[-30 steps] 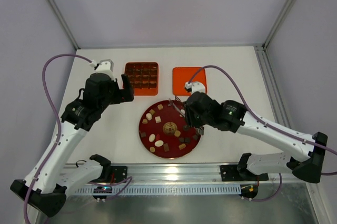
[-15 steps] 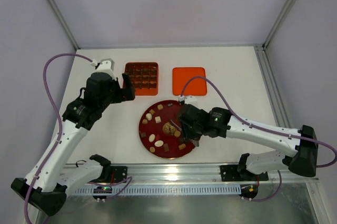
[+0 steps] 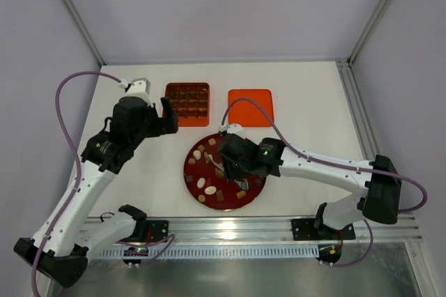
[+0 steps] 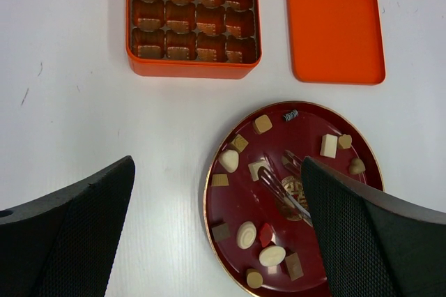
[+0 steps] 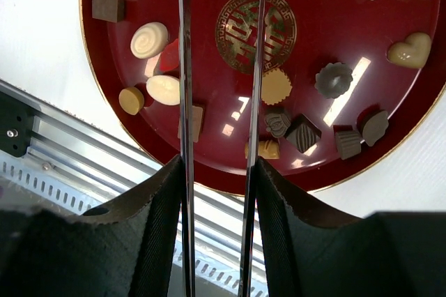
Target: Pack the chocolate
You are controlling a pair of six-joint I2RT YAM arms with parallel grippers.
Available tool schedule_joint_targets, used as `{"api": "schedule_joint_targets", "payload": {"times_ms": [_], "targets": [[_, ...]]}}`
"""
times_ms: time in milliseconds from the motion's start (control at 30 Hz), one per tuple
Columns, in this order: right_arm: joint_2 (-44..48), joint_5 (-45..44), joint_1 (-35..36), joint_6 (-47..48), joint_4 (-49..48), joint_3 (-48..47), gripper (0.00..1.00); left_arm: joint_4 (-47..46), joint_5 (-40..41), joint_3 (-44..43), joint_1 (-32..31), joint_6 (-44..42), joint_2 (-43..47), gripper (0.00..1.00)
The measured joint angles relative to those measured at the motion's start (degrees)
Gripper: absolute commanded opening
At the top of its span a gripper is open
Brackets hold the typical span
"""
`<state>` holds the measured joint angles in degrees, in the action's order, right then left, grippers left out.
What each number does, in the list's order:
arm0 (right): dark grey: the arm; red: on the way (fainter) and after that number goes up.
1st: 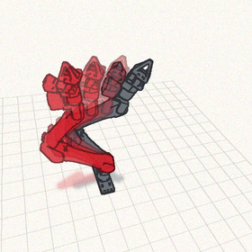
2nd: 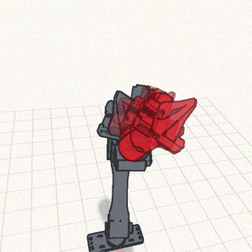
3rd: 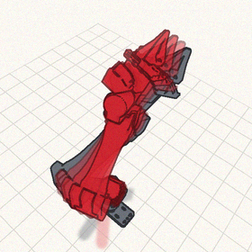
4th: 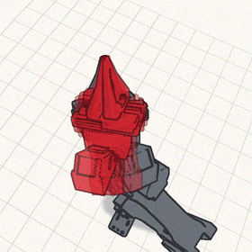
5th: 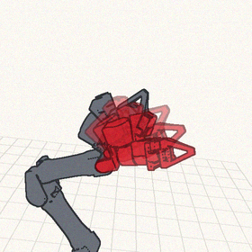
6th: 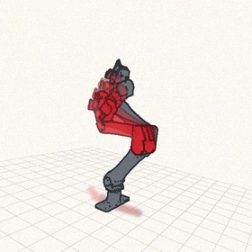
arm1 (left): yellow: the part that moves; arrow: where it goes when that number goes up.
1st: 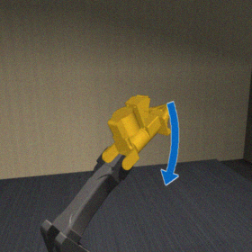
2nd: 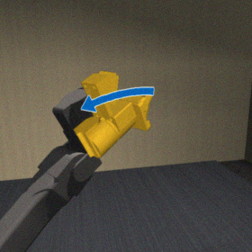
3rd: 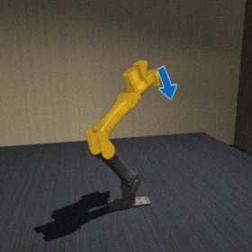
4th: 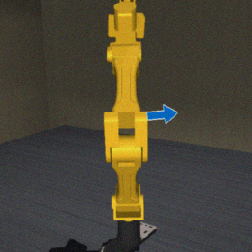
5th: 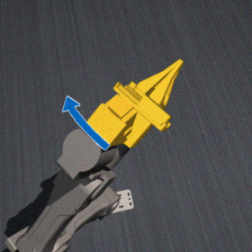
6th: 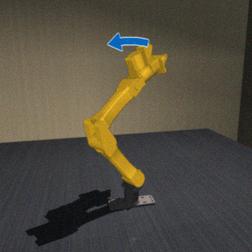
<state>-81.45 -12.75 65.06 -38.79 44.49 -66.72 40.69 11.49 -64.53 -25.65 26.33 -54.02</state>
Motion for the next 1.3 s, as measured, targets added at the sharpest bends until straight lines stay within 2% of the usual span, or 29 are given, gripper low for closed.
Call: {"api": "schedule_joint_targets", "payload": {"times_ms": [433,500,833,1000,1300], "targets": [[-5.22,0.24,0.57,1.42,-0.52,-3.19,0.45,0.26,0.02,0.07,0.00,-0.02,0.24,1.00],[-5.60,0.11,1.01,1.46,-0.42,-3.43,0.42,0.28,0.02,0.15,0.00,-0.02,0.31,1.00],[-6.34,-0.83,1.64,1.60,1.05,-4.13,0.40,0.33,0.02,0.52,0.00,-0.02,0.48,1.00],[-6.34,-1.66,1.64,1.75,1.64,-4.44,0.34,0.33,0.02,0.66,0.00,-0.02,0.55,1.00],[-6.29,-4.22,1.62,2.67,4.04,-7.02,0.33,0.31,0.02,0.68,0.00,-0.02,0.70,1.00]]}}
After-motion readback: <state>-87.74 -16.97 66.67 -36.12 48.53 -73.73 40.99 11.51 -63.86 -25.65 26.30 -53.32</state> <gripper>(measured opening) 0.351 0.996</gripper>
